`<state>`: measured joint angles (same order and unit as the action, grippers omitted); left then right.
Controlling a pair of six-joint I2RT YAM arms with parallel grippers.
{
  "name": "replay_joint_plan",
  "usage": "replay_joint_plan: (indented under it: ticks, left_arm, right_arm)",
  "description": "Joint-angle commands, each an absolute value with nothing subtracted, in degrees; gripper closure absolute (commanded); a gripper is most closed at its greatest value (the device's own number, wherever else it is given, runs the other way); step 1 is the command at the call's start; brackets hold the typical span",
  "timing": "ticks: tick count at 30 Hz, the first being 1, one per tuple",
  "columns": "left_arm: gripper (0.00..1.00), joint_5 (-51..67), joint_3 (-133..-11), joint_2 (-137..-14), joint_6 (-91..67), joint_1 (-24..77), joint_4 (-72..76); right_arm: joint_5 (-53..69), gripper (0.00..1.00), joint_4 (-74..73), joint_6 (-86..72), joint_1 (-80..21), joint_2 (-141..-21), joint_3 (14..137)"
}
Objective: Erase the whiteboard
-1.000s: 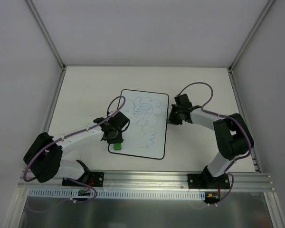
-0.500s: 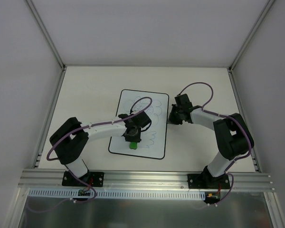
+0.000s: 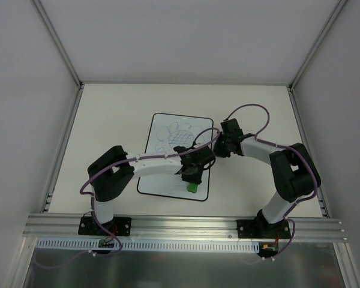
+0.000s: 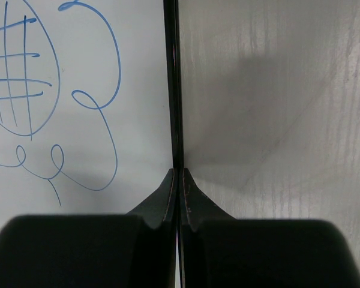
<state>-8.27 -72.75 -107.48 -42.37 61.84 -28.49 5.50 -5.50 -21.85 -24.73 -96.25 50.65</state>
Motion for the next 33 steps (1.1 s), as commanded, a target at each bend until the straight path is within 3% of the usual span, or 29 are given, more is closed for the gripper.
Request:
replay_joint_plan:
  ticks: [1, 9, 15, 25, 33]
  left_arm:
    - [1.0, -9.8, -69.6, -106.7, -42.2, 58.9, -30.8]
    - [1.0, -15.2, -65.4, -102.3, -37.5, 47.4, -33.3]
    - [1.0, -15.9, -72.7, -107.0, -30.8, 44.1, -34.1]
    - [1.0, -6.3, -81.7, -114.7, -30.2, 51.9, -34.2]
    - [1.0, -5.6, -75.9, -111.5, -34.9, 55.9, -34.3]
  right_arm:
    - [3.3, 1.0, -7.0, -21.7, -24.8, -96.8, 48.9]
    - [2.9, 1.0, -7.0, -21.4, -24.8, -96.5, 49.1]
    - [2.8, 1.0, -7.0, -21.3, -24.9, -96.8, 49.5]
    - [1.4, 1.0, -7.2, -21.0, -24.7, -95.6, 48.7]
    - [0.4, 1.0, -7.7, -20.9, -24.7, -94.7, 48.3]
